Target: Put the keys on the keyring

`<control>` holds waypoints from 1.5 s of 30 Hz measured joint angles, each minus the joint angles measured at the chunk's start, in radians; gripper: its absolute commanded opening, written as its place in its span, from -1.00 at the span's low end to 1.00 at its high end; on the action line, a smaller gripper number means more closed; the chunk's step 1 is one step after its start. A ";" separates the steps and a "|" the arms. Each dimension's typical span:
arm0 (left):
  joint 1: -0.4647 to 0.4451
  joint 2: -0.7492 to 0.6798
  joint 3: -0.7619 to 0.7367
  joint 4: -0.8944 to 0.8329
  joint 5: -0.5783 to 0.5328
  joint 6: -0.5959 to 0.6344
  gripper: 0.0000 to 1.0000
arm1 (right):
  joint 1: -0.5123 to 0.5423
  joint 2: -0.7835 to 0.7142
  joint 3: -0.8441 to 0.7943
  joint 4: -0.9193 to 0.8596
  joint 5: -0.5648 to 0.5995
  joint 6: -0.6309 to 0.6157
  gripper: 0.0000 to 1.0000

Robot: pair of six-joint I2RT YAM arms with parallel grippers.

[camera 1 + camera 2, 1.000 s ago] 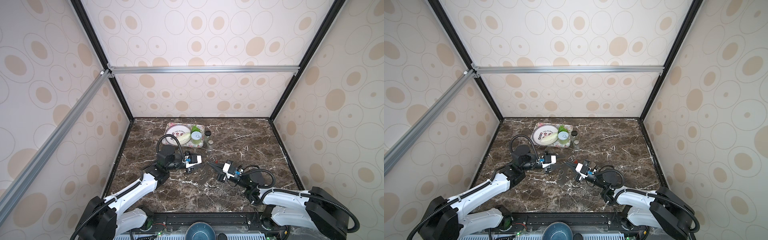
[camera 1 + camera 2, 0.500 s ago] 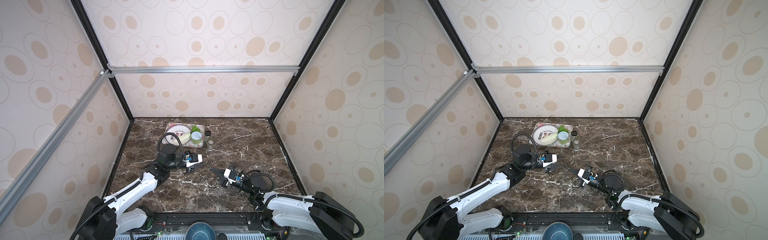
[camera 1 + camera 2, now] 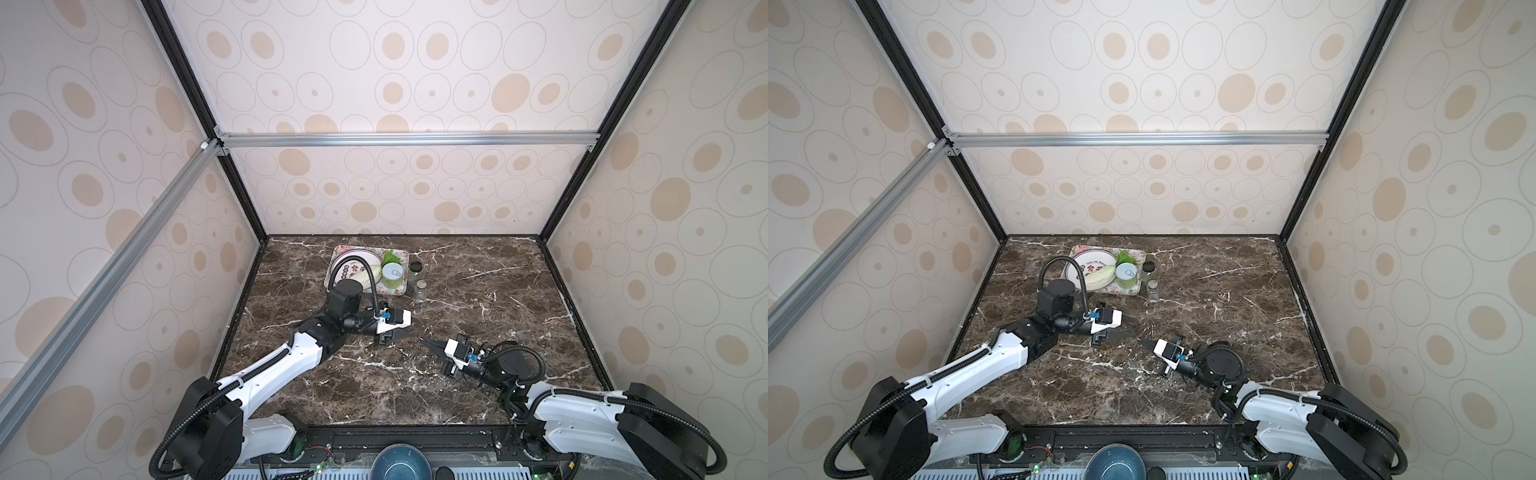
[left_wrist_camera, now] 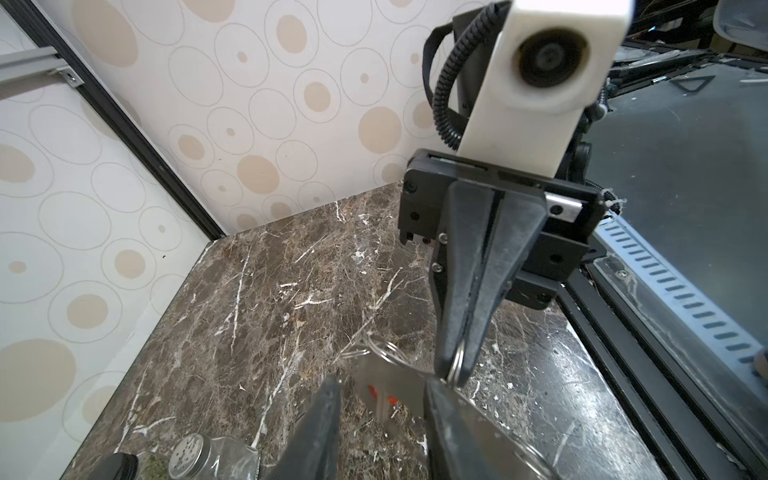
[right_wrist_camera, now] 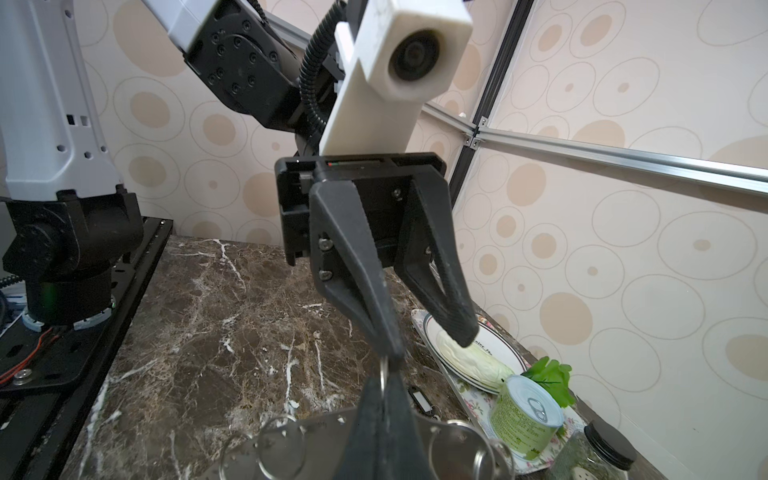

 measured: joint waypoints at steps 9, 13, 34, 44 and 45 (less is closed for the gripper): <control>-0.001 0.000 0.010 -0.009 0.002 0.016 -0.34 | 0.000 -0.032 -0.001 -0.028 0.060 -0.038 -1.00; -0.003 0.000 0.010 -0.017 0.007 0.020 -0.34 | 0.000 -0.056 -0.001 -0.054 0.071 -0.051 -1.00; -0.019 0.010 0.019 -0.074 0.018 0.072 -0.57 | -0.001 -0.027 0.023 -0.087 0.015 -0.043 -1.00; -0.021 0.013 0.029 -0.094 0.016 0.100 -0.64 | -0.004 -0.018 0.026 -0.082 0.016 -0.017 -1.00; -0.021 0.014 0.031 -0.096 0.014 0.102 -0.63 | -0.004 -0.014 0.027 -0.080 0.017 -0.014 -1.00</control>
